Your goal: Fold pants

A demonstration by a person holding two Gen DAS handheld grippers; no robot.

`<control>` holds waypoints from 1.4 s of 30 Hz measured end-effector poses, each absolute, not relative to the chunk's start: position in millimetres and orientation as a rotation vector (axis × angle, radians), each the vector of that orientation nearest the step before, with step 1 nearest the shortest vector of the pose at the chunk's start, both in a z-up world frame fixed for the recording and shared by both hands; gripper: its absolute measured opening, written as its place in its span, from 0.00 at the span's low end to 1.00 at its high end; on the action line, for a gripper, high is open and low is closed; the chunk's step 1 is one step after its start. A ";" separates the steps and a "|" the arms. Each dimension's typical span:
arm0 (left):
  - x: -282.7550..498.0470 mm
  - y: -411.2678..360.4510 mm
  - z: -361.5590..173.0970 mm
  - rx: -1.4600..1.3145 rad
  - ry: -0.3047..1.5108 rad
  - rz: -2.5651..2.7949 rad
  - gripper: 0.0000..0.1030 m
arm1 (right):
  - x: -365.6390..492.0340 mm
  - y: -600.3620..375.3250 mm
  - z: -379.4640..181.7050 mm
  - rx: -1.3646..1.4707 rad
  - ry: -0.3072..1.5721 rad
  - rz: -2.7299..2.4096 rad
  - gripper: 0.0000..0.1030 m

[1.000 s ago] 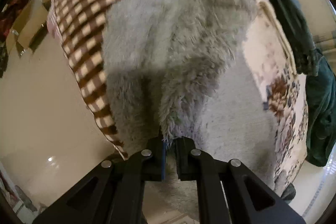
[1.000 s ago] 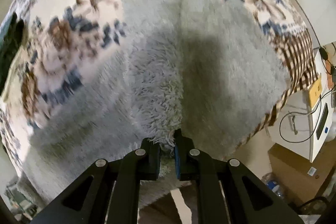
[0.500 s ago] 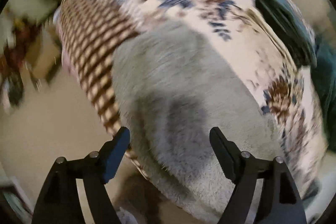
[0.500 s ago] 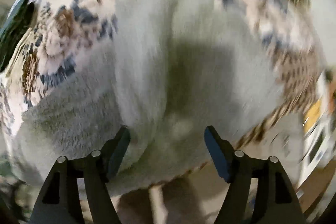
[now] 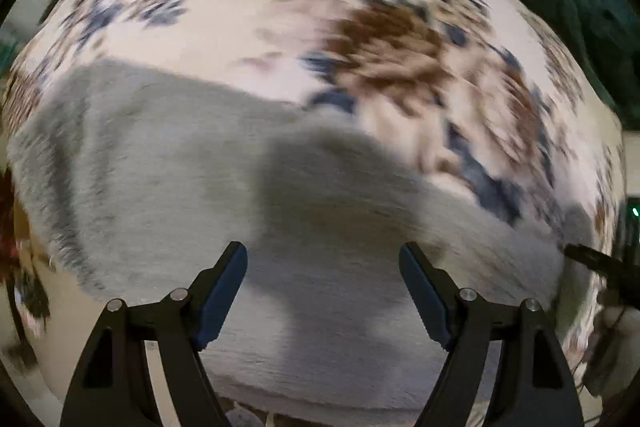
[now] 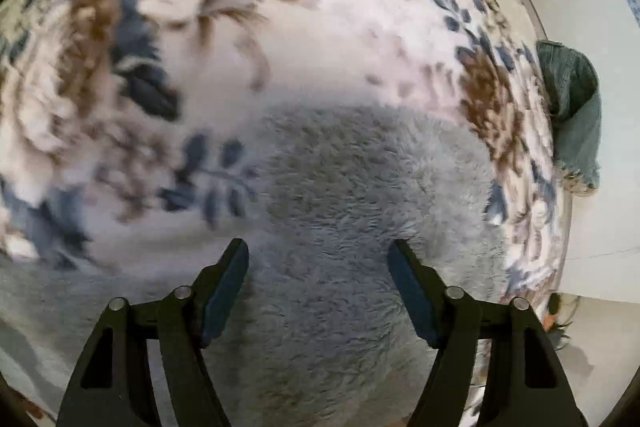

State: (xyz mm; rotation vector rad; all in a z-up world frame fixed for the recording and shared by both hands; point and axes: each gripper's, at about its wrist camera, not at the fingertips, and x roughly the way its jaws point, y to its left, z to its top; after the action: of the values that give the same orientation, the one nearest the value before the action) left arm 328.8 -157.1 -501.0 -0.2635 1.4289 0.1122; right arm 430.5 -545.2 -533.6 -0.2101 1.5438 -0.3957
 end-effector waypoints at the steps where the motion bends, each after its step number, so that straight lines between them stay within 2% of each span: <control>1: 329.6 -167.6 -498.2 -0.240 1.421 0.079 0.75 | 421.0 -551.3 -529.6 -0.196 1.519 -0.418 0.15; 4: 327.7 -192.4 -490.8 -0.195 1.404 0.012 0.75 | 380.9 -594.5 -498.4 0.013 1.424 -0.497 0.09; 8: 323.8 -208.6 -491.2 -0.200 1.426 -0.034 0.75 | 303.9 -656.3 -472.8 0.320 1.365 -0.641 0.08; 15: 310.9 -212.9 -502.3 -0.204 1.465 -0.034 0.75 | 180.5 -719.4 -511.5 0.763 1.445 -0.745 0.09; 17: 304.3 -203.6 -502.3 -0.212 1.468 -0.014 0.75 | 168.9 -721.8 -516.7 0.847 1.437 -0.712 0.16; 18: 300.7 -197.7 -502.1 -0.216 1.468 0.001 0.75 | 166.0 -719.3 -515.5 0.873 1.425 -0.705 0.33; 19: 297.0 -191.2 -501.8 -0.222 1.470 0.015 0.75 | 165.4 -713.3 -512.0 0.900 1.398 -0.684 0.46; 21: 287.4 -170.5 -500.5 -0.242 1.474 0.066 0.75 | 170.5 -694.7 -506.8 0.925 1.368 -0.608 0.50; 26: 264.8 -101.3 -491.4 -0.312 1.459 0.215 0.75 | 187.3 -617.6 -502.7 0.864 1.387 -0.454 0.53; 33: 249.9 5.8 -483.3 -0.366 1.377 0.422 0.75 | 175.5 -496.9 -536.6 0.944 1.517 -0.363 0.54; 40: 243.6 96.6 -510.5 -0.594 1.315 0.490 0.75 | 155.7 -445.4 -568.0 1.086 1.538 -0.409 0.54; 41: 243.3 108.9 -516.7 -0.625 1.302 0.486 0.74 | 155.4 -440.4 -568.8 1.082 1.525 -0.403 0.54; 42: 242.5 116.7 -521.1 -0.641 1.287 0.488 0.67 | 156.9 -431.5 -569.5 1.072 1.499 -0.390 0.54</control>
State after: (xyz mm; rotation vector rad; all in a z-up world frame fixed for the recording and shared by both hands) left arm 242.5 116.7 -521.1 -0.6414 1.2870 0.4883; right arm 156.9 -431.5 -569.5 1.0721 1.4993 -0.3898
